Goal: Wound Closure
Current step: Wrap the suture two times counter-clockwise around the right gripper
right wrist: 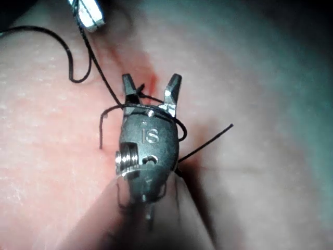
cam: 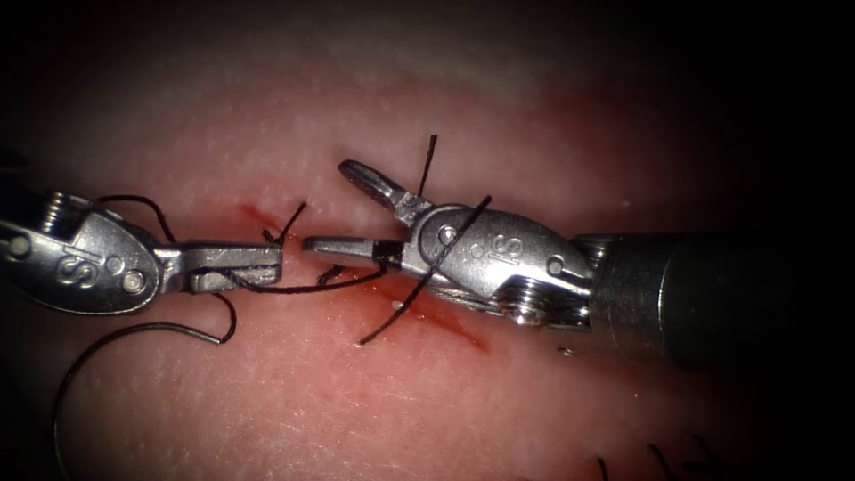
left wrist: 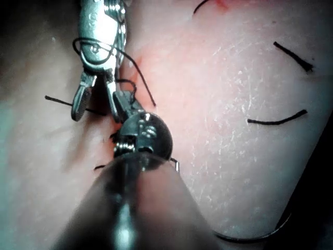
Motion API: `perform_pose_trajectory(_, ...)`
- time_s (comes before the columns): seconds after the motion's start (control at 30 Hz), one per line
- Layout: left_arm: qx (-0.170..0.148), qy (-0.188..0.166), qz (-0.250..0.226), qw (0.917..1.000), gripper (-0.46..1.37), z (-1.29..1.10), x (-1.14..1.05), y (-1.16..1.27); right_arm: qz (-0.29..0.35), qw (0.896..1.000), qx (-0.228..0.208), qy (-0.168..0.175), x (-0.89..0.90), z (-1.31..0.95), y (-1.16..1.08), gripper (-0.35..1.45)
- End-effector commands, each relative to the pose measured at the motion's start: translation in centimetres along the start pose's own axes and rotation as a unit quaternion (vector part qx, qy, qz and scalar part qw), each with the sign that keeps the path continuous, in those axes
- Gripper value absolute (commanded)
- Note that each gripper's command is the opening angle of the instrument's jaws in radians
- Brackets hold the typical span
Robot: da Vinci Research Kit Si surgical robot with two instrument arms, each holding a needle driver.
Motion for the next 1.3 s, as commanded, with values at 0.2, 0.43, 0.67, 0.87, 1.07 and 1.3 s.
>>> perform_pose_trajectory(0.2,-0.009,0.002,-0.005,0.9999,-0.35,0.15,0.03,-0.17,0.0,1.0,0.008,0.002,0.0,0.03,-0.05,0.8)
perform_pose_trajectory(0.43,-0.013,0.007,-0.006,0.9999,-0.35,0.33,0.09,-0.3,0.0,0.999,0.036,-0.001,-0.05,0.14,-0.17,0.74)
perform_pose_trajectory(0.67,-0.021,0.015,-0.001,0.9997,-0.35,0.49,-0.03,-0.52,-0.003,0.999,0.051,0.001,-0.12,0.19,-0.24,0.72)
perform_pose_trajectory(0.87,-0.025,0.019,-0.002,0.9995,-0.35,0.63,-0.18,-0.64,-0.005,0.998,0.068,0.002,-0.16,0.19,-0.26,0.69)
perform_pose_trajectory(1.07,-0.026,0.021,0.001,0.9994,-0.35,0.87,-0.4,-0.73,-0.005,0.996,0.089,0.009,-0.14,0.22,-0.32,0.63)
perform_pose_trajectory(1.3,-0.031,0.027,-0.002,0.9992,-0.35,1.09,-0.63,-0.72,-0.005,0.995,0.1,0.022,-0.12,0.24,-0.33,0.62)
